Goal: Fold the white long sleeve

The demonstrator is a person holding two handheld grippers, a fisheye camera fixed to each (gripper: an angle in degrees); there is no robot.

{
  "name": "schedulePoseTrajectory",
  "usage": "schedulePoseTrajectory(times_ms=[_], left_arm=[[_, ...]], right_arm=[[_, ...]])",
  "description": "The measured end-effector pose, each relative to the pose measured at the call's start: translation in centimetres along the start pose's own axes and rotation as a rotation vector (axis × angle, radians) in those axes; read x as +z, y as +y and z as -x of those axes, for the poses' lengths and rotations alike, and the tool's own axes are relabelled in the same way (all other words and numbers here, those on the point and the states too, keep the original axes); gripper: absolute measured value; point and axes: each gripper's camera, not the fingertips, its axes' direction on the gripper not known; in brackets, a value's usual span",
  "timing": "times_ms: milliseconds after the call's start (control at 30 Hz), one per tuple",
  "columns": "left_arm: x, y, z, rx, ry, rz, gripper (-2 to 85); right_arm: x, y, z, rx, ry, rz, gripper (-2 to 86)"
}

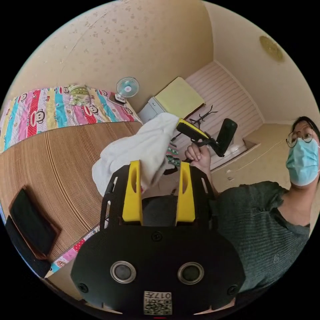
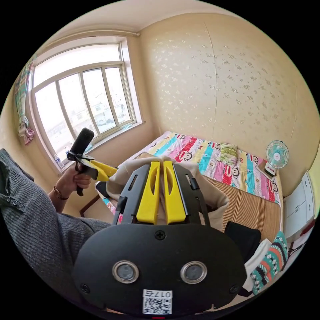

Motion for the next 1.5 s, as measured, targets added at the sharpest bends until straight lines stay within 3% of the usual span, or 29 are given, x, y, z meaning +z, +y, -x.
schedulePoseTrajectory(times_ms=[233, 400, 533, 600, 667, 733, 867, 1033, 1133, 1367, 1500], left_arm=[[5.0, 1.0, -3.8, -0.002, -0.421, -0.186, 17.5], [8.4, 0.9, -4.1, 0.078, -0.677, -0.182, 8.7], [9.1, 0.8, -3.3, 0.159, -0.590, -0.181, 1.4], [6.7, 1.1, -3.7, 0.179, -0.512, -0.315, -0.1], [5.4, 0.9, -4.8, 0.195, -0.564, -0.375, -0.5], [4.7, 0.7, -6.5, 0.211, -0.641, -0.423, -0.7], [2.8, 0.9, -9.8, 0.283, -0.578, -0.489, -0.8], [-0.4, 2.3, -14.5, 0.353, -0.588, -0.591, -0.8], [-2.4, 3.1, -17.5, 0.369, -0.626, -0.676, -0.8], [-7.8, 3.1, -22.7, 0.373, -0.620, -0.831, -0.8], [-11.6, 2.3, -24.7, 0.375, -0.549, -0.911, -0.8]], right_arm=[[0.4, -1.8, 0.5, -0.016, 0.061, 0.044, 2.0], [-0.4, -2.2, 0.2, -0.009, -0.023, 0.029, 2.0], [-1.2, -1.8, -1.3, 0.035, -0.071, 0.011, 1.9], [-1.6, -1.2, -2.2, 0.043, -0.116, 0.002, 1.7], [-2.4, -0.5, -3.0, 0.024, -0.211, -0.034, 1.4], [-4.5, 0.9, -4.0, -0.010, -0.378, -0.183, 1.0], [-6.9, 4.1, -6.1, -0.037, -0.522, -0.336, 1.1], [-2.7, 9.2, -6.8, 0.090, -0.406, -0.081, 4.1], [-0.6, 10.6, -3.5, 0.036, -0.404, 0.015, 7.6], [3.0, 10.3, 1.3, 0.002, -0.512, 0.140, 13.0], [2.6, 9.3, 5.3, -0.101, -0.327, 0.152, 15.3]])
